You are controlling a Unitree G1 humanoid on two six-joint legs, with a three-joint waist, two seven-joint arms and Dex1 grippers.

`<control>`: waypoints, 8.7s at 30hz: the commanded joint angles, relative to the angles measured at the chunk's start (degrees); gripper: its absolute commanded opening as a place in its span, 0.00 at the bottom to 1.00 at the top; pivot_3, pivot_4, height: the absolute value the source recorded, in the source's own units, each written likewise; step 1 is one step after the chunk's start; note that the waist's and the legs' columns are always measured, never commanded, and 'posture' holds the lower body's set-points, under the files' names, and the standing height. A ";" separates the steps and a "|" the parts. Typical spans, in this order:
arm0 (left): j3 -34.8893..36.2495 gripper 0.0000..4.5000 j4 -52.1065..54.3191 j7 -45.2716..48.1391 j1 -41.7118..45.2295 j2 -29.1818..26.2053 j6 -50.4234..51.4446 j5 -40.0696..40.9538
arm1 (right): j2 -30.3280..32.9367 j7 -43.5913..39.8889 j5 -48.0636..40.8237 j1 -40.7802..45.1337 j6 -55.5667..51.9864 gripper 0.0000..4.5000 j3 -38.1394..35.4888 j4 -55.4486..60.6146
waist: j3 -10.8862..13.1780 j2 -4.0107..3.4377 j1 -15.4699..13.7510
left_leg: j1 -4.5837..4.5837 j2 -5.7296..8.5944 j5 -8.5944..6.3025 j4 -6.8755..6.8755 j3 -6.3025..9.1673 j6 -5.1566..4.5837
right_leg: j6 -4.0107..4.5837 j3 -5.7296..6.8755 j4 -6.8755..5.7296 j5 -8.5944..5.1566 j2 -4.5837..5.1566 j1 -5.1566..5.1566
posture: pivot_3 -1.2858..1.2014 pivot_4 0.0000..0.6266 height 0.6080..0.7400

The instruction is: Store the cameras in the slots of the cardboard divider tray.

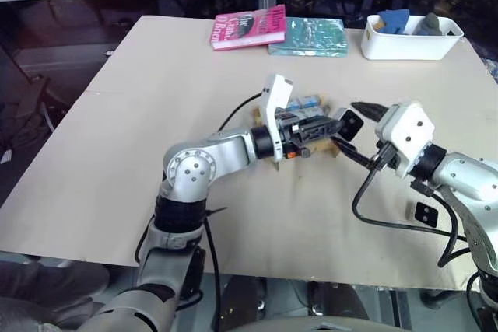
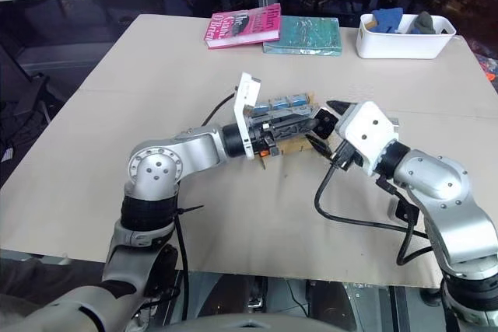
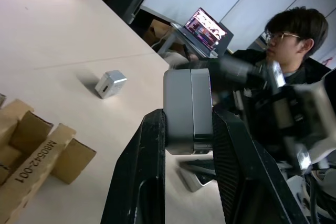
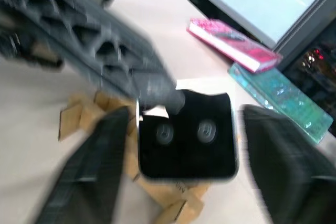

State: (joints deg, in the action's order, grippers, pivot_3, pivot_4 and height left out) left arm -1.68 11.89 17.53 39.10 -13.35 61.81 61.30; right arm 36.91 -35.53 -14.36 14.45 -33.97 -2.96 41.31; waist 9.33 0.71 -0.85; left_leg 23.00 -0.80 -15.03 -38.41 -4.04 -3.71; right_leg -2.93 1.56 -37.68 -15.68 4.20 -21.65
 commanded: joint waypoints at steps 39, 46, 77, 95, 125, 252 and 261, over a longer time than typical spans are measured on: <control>-18.20 0.15 -67.85 50.88 38.23 1.40 -46.31 -59.07 | -8.08 2.48 -28.02 -47.42 12.93 0.99 -32.01 17.25 | 0.05 0.10 -0.02 | 0.97 0.16 -0.11 -0.13 -0.04 -0.24 | -0.13 0.10 -0.10 -0.07 -0.06 -0.95 | 0.52 0.24 1.00; -17.58 0.15 -66.62 51.52 37.07 1.41 -44.68 -60.66 | -7.10 2.94 -27.67 -46.99 13.32 0.99 -31.46 16.46 | 0.05 0.10 0.02 | 0.97 0.16 -0.12 -0.16 -0.04 -0.25 | -0.14 0.10 -0.13 -0.07 -0.06 -0.96 | 0.52 0.24 1.00; 3.53 0.95 -14.11 45.42 9.52 -1.53 -24.57 -37.86 | 3.96 0.57 -22.97 -48.41 5.47 1.00 -34.83 8.08 | -0.05 -0.02 -0.20 | 1.13 -0.03 -0.18 -0.83 0.11 -0.34 | -0.12 0.01 -0.44 -0.06 -0.05 -0.89 | 0.52 0.24 1.00; 6.25 0.98 15.55 39.48 -16.33 -12.54 -12.55 -15.50 | 18.40 -18.20 -11.05 -42.74 8.49 1.00 -29.41 -18.74 | -0.13 -0.15 0.03 | 0.09 -0.05 -0.24 -0.81 0.08 -0.42 | -0.07 -0.07 -0.32 -0.05 0.26 0.18 | 0.52 0.24 1.00; 4.94 0.98 19.24 36.92 -23.11 -18.76 -17.34 -13.05 | 19.53 -25.94 -6.14 -32.69 10.11 1.00 -18.66 -28.74 | -0.12 -0.14 -0.02 | 0.11 -0.06 -0.25 -0.74 0.07 -0.41 | -0.04 0.00 -0.24 -0.07 0.40 0.16 | 0.52 0.24 1.00; -17.21 0.16 -58.01 53.21 27.74 -5.20 -44.05 -55.61 | -7.60 -2.44 -31.16 -47.26 17.10 0.99 -29.25 12.92 | 0.09 0.00 -0.05 | 0.87 0.31 -0.35 -0.78 0.53 -0.62 | -0.27 0.58 -0.15 -0.13 0.22 -0.27 | 0.52 0.24 1.00; -16.95 0.53 -59.20 54.17 28.81 -5.06 -44.30 -59.50 | -6.97 -2.57 -30.90 -47.68 17.89 1.00 -28.95 12.33 | 0.09 0.00 0.03 | 0.86 0.31 -0.41 -0.80 0.54 -0.72 | -0.27 0.60 -0.19 -0.13 0.21 -0.27 | 0.52 0.24 1.00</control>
State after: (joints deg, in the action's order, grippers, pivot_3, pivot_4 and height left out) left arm -19.21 -48.00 71.85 66.23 -18.10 18.14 2.61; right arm 29.54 -38.27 -45.21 -33.25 -17.33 -31.88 52.70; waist 9.42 0.72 -0.81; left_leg 23.86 -0.49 -15.44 -39.21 -3.50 -4.43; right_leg -3.21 2.17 -37.87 -15.81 4.41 -21.93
